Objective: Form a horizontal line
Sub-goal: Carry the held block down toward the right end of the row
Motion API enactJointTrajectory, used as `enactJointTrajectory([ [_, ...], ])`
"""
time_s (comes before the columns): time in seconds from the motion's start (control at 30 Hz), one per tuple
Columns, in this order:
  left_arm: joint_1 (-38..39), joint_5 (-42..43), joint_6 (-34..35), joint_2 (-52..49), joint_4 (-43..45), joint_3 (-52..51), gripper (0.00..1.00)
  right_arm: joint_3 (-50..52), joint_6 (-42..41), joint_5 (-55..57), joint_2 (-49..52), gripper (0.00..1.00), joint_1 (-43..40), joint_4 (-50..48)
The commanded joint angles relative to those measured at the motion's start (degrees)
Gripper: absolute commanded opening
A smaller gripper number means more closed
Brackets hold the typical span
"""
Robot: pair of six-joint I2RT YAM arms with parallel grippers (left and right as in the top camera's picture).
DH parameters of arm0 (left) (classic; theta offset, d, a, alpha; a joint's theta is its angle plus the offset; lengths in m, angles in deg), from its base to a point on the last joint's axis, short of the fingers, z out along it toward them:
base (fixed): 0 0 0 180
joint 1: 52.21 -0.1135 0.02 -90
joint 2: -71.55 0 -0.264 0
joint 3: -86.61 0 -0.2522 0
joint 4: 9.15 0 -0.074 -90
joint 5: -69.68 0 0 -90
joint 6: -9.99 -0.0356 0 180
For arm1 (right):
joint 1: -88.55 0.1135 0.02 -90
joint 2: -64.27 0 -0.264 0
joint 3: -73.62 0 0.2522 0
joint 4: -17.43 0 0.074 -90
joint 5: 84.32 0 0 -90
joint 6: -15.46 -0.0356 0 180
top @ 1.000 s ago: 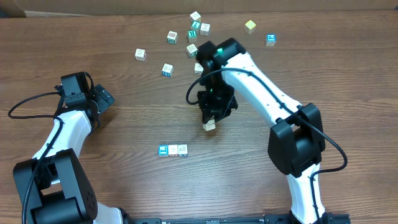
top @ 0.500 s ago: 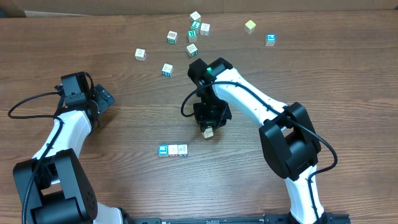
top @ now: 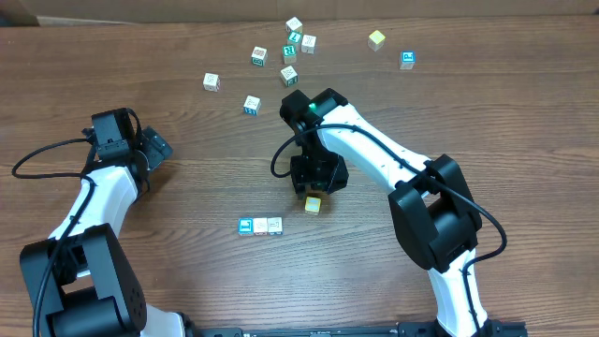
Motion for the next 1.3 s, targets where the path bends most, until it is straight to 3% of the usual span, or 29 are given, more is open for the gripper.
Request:
enactJointTrajectory([
  [0.0, 0.04, -0.76, -0.2, 0.28, 0.02, 0.74, 1.0, 0.2, -3.54, 7.19, -0.68, 0.62, 0.09, -1.46],
  [0.13, 0.04, -0.76, -0.2, 0.28, 0.02, 0.74, 1.0, 0.2, -7.61, 12.41, -0.68, 0.75, -0.22, -2.91],
  [0.17, 0.04, -0.76, -0.2, 0.28, 0.02, 0.74, 1.0, 0.2, -8.24, 13.7, -0.68, 0.82, -0.61, -3.08],
  [0.2, 0.04, -0.76, -0.2, 0.28, 0.02, 0.74, 1.0, 0.2, -8.22, 14.01, -0.68, 0.96, -0.98, -3.43],
  [0.23, 0.04, -0.79, -0.22, 0.28, 0.02, 0.74, 1.0, 0.22, -8.2, 14.05, -0.68, 1.0, -1.42, -3.82],
  [0.43, 0.04, -0.76, -0.2, 0.28, 0.02, 0.74, 0.99, 0.24, -7.87, 12.55, -0.68, 1.0, -4.33, -5.62],
  [0.47, 0.04, -0.76, -0.2, 0.28, 0.02, 0.74, 1.0, 0.24, -7.45, 11.96, -0.68, 0.97, -4.55, -5.4],
  [0.5, 0.04, -0.76, -0.2, 0.28, 0.02, 0.74, 1.0, 0.24, -7.32, 11.67, -0.68, 0.87, -4.72, -5.11],
  [0.53, 0.04, -0.76, -0.22, 0.28, 0.02, 0.74, 1.0, 0.24, -7.37, 11.34, -0.68, 0.65, -4.74, -4.59],
  [0.67, 0.04, -0.76, -0.22, 0.28, 0.02, 0.74, 1.0, 0.83, -7.96, 9.62, -0.68, 0.17, -4.61, -3.91],
  [0.7, 0.04, -0.76, -0.22, 0.28, 0.02, 0.74, 1.0, 1.27, -8.55, 9.64, -0.68, 0.13, -4.57, -3.93],
  [0.8, 0.04, -0.76, -0.22, 0.28, 0.02, 0.74, 0.99, 2.99, -10.19, 9.6, -0.68, 0.06, -4.57, -4.44],
  [1.27, 0.04, -0.76, -0.2, 0.28, 0.02, 0.74, 1.0, 4.2, -9.44, -0.48, -0.68, 0.06, -3.32, -4.37],
])
